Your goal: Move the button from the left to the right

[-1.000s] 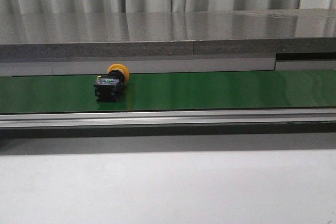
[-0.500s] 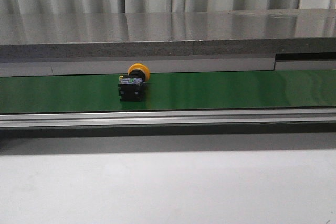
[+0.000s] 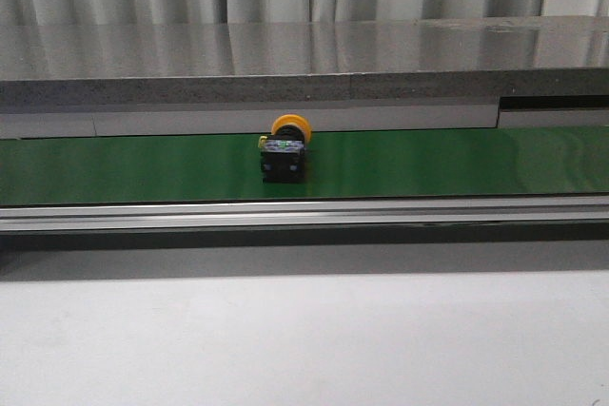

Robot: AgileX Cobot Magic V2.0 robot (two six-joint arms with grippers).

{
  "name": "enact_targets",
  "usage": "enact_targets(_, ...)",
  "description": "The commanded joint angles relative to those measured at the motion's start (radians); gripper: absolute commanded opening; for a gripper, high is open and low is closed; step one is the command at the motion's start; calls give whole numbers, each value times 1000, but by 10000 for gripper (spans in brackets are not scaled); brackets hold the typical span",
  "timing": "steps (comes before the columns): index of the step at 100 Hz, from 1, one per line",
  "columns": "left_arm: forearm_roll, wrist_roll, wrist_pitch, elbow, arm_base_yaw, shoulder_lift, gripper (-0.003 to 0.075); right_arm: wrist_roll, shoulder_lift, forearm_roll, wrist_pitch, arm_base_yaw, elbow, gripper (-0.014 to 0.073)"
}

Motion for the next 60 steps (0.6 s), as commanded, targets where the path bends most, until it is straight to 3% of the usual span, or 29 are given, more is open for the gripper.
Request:
enact_targets(1,-14,1,-85,-28,-7,1,-20,-2,5,-12,-42,1,-36,41)
enact_targets(10,-14,1,-85,-28,-7,1,-20,-2,5,-12,-43,1,-36,213)
enact_targets(21,-14,1,-85,-28,-7,1,-20,-2,5,-12,-43,1,-36,488)
enact_targets(29,-14,1,-85,-28,-7,1,-20,-2,5,-12,-46,1,-36,617)
enact_targets(36,-14,1,-85,-28,-7,1,-20,-2,5,-4,-54,1,-36,664)
enact_targets(60,-14,1,-85,-28,-7,1,-20,-2,35,60,-70,1,-46,664)
